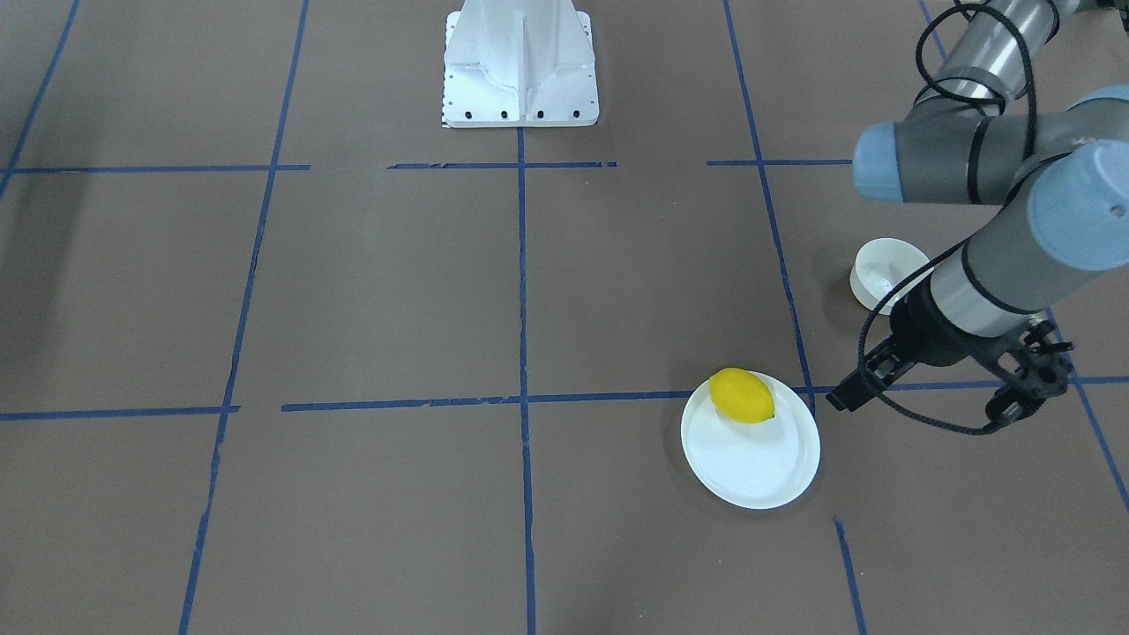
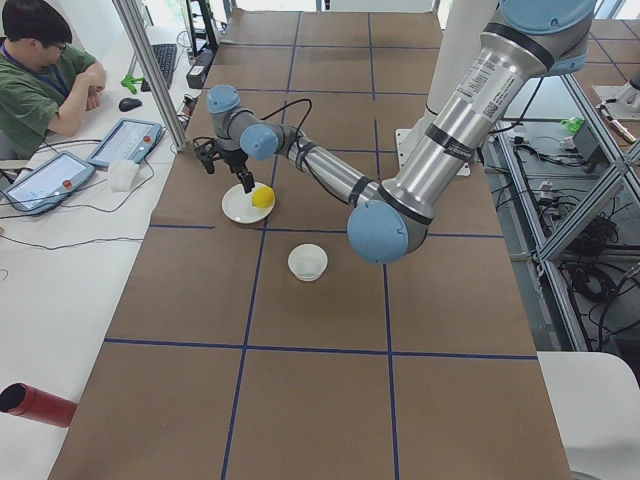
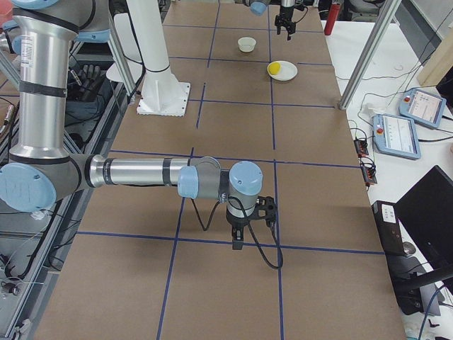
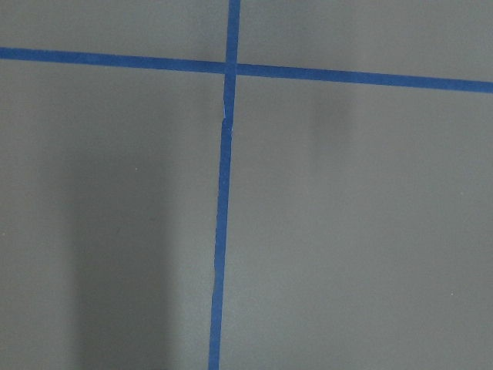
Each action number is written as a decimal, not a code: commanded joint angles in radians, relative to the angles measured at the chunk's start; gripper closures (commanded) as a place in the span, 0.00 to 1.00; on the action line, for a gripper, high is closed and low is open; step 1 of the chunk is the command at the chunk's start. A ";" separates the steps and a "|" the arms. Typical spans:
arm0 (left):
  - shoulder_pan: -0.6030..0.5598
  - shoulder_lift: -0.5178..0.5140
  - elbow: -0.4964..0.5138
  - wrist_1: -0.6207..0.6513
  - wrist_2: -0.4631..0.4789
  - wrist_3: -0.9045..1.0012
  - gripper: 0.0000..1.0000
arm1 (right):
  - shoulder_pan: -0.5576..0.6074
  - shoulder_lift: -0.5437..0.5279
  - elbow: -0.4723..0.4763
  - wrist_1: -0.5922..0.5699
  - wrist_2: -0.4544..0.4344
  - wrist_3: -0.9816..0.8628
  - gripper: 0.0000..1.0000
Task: Move lemon from plate to bowl
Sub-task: 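Move the left gripper over the yellow lemon on the white plate, then lower the left gripper and close it around the lemon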
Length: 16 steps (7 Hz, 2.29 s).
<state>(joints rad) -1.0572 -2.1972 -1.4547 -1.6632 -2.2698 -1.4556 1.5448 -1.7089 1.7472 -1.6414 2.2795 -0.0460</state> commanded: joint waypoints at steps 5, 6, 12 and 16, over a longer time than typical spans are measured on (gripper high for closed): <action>0.143 -0.138 0.243 -0.081 0.076 -0.276 0.00 | 0.000 0.000 0.000 0.000 0.000 0.000 0.00; 0.163 -0.115 0.241 -0.082 0.085 -0.275 0.00 | 0.000 0.000 0.000 0.000 0.000 0.000 0.00; 0.200 -0.079 0.244 -0.113 0.110 -0.272 0.18 | 0.000 0.000 0.000 0.000 0.000 0.000 0.00; 0.189 -0.076 0.211 -0.112 0.107 -0.263 1.00 | 0.000 0.000 0.000 0.000 0.000 0.000 0.00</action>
<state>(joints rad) -0.8603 -2.2738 -1.2228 -1.7748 -2.1613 -1.7210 1.5448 -1.7089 1.7472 -1.6414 2.2795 -0.0460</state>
